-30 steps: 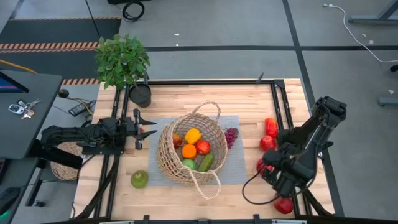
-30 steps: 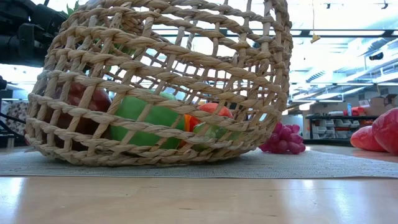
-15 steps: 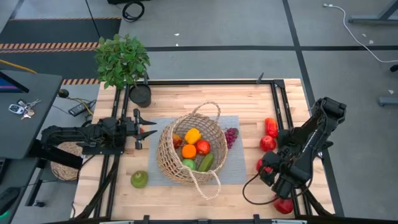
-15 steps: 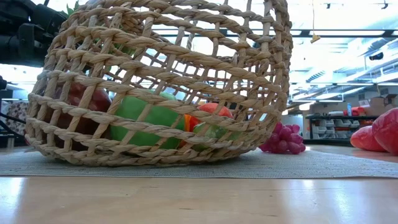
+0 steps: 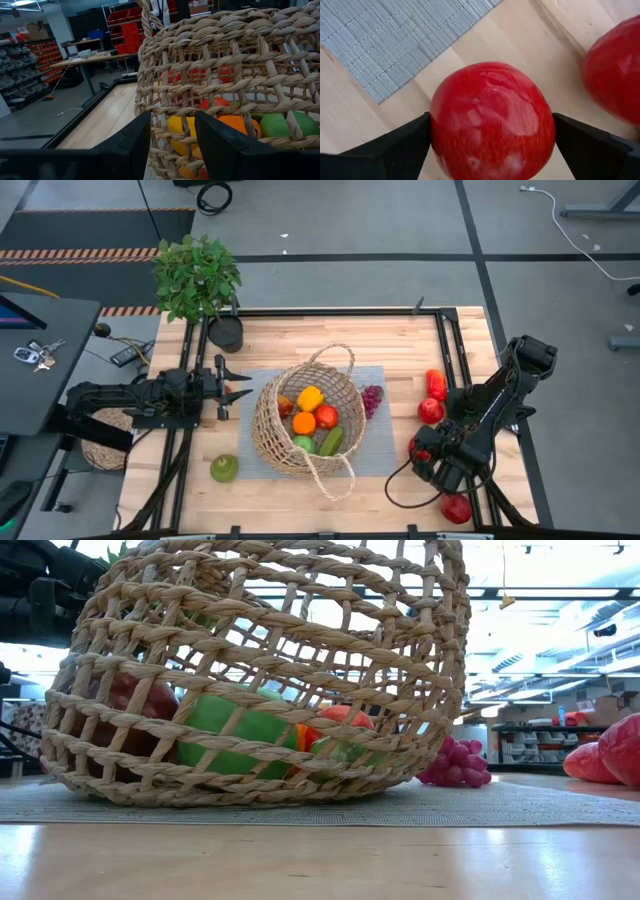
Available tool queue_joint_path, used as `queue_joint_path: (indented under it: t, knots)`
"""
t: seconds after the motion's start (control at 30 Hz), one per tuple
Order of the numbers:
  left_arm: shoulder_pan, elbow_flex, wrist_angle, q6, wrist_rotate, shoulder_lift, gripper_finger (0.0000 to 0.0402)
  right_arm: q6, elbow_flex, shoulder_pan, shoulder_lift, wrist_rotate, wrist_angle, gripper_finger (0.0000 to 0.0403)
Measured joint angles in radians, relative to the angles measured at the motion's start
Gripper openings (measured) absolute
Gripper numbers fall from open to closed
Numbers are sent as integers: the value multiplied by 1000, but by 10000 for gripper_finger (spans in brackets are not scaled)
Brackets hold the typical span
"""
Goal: Build produce basket
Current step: Put the red apple into the brown basket
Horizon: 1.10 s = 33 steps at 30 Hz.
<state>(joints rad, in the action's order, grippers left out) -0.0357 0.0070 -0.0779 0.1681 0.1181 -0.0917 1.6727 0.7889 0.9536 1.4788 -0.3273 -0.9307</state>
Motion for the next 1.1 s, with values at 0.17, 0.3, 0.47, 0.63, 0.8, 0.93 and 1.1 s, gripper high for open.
queue_joint_path:
  t: [0.17,0.3,0.47,0.63,0.8,0.93,1.1]
  knots:
    - [0,0,0,0,0,0,160,-9,-1,0,1,-21,17,395]
    - [0,0,0,0,0,0,160,-49,-1,7,3,-41,24,380]
    - [0,0,0,0,0,0,160,-101,23,7,5,-96,5,369]
    - [0,0,0,0,0,0,160,-154,61,7,5,-218,2,368]
    - [0,0,0,0,0,0,160,-272,145,7,5,-367,-34,368]
    - [0,0,0,0,0,0,160,-404,242,7,4,-499,-51,368]
    - [0,0,0,0,0,0,160,-584,372,1,4,-691,-47,368]
